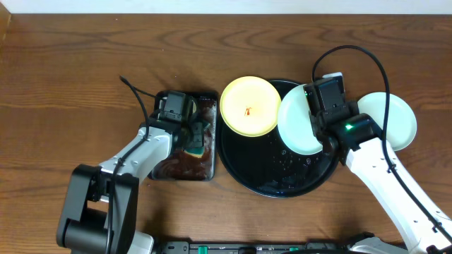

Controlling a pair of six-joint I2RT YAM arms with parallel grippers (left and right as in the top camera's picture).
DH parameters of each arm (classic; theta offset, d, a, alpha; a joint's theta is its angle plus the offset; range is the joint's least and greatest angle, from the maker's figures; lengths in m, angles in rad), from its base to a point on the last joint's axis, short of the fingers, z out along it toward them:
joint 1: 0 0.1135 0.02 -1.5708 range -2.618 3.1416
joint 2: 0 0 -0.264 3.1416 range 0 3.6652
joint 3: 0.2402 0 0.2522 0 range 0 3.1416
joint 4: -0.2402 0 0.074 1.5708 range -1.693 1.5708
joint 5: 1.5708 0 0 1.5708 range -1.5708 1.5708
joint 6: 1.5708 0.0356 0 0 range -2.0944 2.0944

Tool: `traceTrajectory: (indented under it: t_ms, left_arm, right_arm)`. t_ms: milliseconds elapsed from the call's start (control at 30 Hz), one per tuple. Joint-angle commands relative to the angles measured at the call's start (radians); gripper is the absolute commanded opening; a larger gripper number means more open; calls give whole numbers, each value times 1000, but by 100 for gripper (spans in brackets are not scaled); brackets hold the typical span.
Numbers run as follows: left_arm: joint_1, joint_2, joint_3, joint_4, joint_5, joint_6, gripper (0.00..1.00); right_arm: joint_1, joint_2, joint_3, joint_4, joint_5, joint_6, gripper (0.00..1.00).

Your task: Clean dirty plates on tray and stack at the side

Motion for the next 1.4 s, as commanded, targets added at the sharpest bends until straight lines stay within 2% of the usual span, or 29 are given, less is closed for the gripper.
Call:
traceTrajectory:
  t_ms: [0, 100, 267, 367, 567, 700, 833, 867, 933, 1000, 1133, 1267, 1367]
  left_arm:
    - [1, -22, -8, -19, -17, 9, 8]
    - [1, -19, -8, -35, -17, 9, 8]
    - [1, -18, -15, -42, -18, 9, 9]
    - [1, -18, -15, -39, -17, 9, 11]
    - [1, -18, -15, -39, -17, 9, 11]
    - [0, -18, -15, -39, -17, 9, 11]
    - [0, -18, -15, -39, -17, 9, 11]
    - [1, -18, -15, -39, -17, 9, 11]
    - [1, -18, -15, -39, -17, 9, 12]
    - [1, -18, -15, -39, -17, 10, 11]
    - [1, -18, -15, -37, -17, 10, 12]
    - [1, -18, -15, -38, -18, 10, 12]
    - [1, -18, -15, -38, -18, 10, 12]
  right_arm:
    - [-6, -2, 21, 11, 11, 26, 1]
    - [-11, -4, 21, 63, 129, -3, 1]
    - [-5, -17, 22, 183, 468, -77, 1]
    - [25, -32, 22, 212, 560, -114, 1]
    - [124, -35, 21, 247, 546, -234, 1]
    - [206, -34, 21, 262, 424, -458, 1]
    - [240, -34, 21, 313, 493, -517, 1]
    - [240, -34, 21, 332, 449, -550, 1]
    - [245, -35, 21, 288, 277, -713, 1]
    - [254, -34, 21, 253, 248, -835, 1]
    - [257, -31, 21, 379, 458, -726, 1]
    - [261, -30, 21, 367, 417, -779, 1]
    - [263, -29, 21, 380, 422, -748, 1]
